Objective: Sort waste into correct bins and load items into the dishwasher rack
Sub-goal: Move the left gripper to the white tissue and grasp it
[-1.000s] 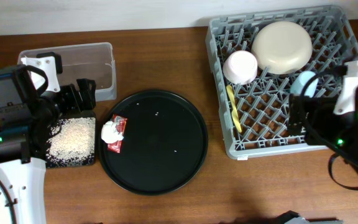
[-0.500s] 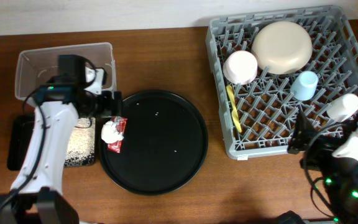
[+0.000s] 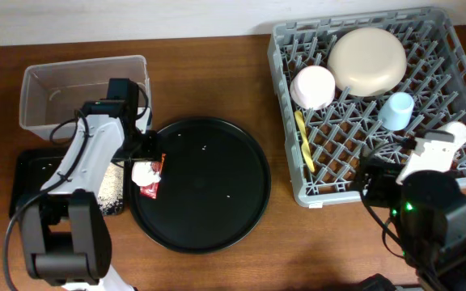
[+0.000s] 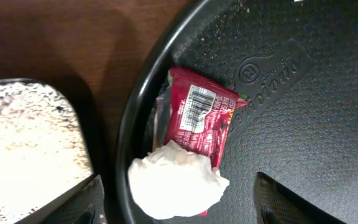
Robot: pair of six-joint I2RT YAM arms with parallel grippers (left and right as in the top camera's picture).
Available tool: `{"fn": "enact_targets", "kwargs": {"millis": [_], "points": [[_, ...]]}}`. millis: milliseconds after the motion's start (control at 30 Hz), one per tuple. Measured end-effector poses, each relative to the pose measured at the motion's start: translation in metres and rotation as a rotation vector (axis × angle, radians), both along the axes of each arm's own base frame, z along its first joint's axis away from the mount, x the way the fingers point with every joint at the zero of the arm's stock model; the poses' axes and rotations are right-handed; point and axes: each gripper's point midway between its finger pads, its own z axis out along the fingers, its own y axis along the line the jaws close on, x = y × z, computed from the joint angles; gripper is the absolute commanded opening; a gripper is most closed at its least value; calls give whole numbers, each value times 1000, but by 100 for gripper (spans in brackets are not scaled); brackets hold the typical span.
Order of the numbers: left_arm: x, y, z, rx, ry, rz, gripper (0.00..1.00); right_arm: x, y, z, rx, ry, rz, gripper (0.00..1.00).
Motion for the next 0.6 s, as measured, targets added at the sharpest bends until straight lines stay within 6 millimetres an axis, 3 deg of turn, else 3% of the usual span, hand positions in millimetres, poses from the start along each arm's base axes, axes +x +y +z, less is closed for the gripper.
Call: {"fn": "enact_targets", "kwargs": {"millis": [100, 233, 267, 300, 333, 433, 467, 600], "points": [[-1, -2, -8, 1, 24, -4, 68, 6, 3, -7, -13, 30, 0, 98], [-4, -3, -22, 4, 62, -6, 59, 15, 6, -16, -30, 69, 0, 98], [-5, -2, -25, 8, 74, -6, 52, 17, 7, -18, -35, 80, 0, 98], [-6, -2, -29, 9, 85, -7, 33, 19, 8, -21, -41, 93, 0, 98], [-7, -2, -32, 12, 97, -2, 23, 21, 9, -23, -45, 102, 0, 98], [-13, -1, -39, 15, 136, 1, 6, 25, 11, -29, -54, 124, 0, 98], [-15, -1, -40, 15, 143, -2, 1, 26, 12, -30, -57, 129, 0, 98], [-21, -1, -27, 19, 191, -2, 1, 27, 12, -31, -58, 132, 0, 98]]}}
